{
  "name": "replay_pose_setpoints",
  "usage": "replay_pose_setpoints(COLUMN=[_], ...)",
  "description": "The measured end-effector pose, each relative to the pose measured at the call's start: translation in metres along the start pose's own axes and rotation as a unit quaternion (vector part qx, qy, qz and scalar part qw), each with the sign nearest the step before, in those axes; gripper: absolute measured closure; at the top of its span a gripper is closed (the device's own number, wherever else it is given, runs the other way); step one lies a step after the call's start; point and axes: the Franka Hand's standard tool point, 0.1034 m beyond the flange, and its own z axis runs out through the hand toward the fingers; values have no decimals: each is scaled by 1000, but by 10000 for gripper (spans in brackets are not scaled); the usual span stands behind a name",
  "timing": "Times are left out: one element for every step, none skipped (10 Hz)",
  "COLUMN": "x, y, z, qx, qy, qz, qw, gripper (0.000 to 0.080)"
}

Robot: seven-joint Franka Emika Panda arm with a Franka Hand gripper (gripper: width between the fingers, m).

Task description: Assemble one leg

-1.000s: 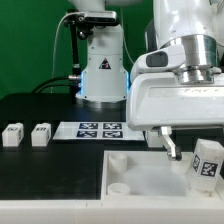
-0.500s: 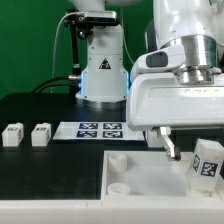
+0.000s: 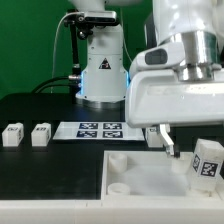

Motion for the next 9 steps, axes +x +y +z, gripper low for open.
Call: replay_pose_setpoints(x=[6,1,-4,-4,-7,-5,-2,-1,-1], y=[6,2,-3,-1,0,0,3,8,10], z=[-2,2,5,5,5,6,9,13,14], qx=[0,10,25,34,43,46,45,43,40], qy=[0,-34,-86,-127,-182,-224,-244,-244,-243], qz=[6,16,23,30,36,35,31,34,42], qw=[1000,999,996,991,982,973,968,968,968], gripper=[151,151,151,151,151,151,151,151,151])
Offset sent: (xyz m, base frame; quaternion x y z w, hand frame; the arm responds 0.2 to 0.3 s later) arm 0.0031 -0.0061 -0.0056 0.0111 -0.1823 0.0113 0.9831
